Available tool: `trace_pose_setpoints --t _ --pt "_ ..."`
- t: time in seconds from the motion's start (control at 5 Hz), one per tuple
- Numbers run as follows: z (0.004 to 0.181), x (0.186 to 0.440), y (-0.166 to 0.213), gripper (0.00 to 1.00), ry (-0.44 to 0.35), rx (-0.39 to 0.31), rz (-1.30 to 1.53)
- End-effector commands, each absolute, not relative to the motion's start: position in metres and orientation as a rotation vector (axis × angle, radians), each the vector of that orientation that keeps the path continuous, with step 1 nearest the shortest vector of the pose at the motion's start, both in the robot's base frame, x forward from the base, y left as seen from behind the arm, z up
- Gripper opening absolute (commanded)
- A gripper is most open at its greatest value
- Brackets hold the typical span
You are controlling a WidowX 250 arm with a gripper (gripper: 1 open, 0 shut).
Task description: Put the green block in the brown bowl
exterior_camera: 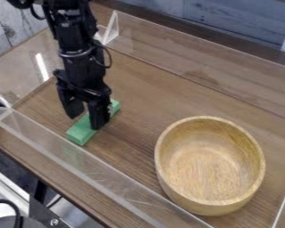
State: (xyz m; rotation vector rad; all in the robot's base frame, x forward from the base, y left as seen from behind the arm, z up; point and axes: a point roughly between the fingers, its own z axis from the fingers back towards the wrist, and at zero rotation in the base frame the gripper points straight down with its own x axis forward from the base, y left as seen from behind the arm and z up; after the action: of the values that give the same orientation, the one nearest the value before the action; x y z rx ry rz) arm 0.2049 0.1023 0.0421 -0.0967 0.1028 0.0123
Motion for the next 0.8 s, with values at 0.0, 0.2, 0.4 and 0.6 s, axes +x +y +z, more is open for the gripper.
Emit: trace_pose_setpoints --t 0.0,0.2,0.4,0.6 --pt "0.046 0.214 0.110 1.00 0.071 -0.069 0.021" --pt "0.043 0.216 0.110 0.00 0.072 -0.071 0.027" --pt "0.044 0.218 0.110 0.00 0.069 -0.075 0.033" --pt "0.055 0.225 0.111 0.00 0.048 -0.087 0.044"
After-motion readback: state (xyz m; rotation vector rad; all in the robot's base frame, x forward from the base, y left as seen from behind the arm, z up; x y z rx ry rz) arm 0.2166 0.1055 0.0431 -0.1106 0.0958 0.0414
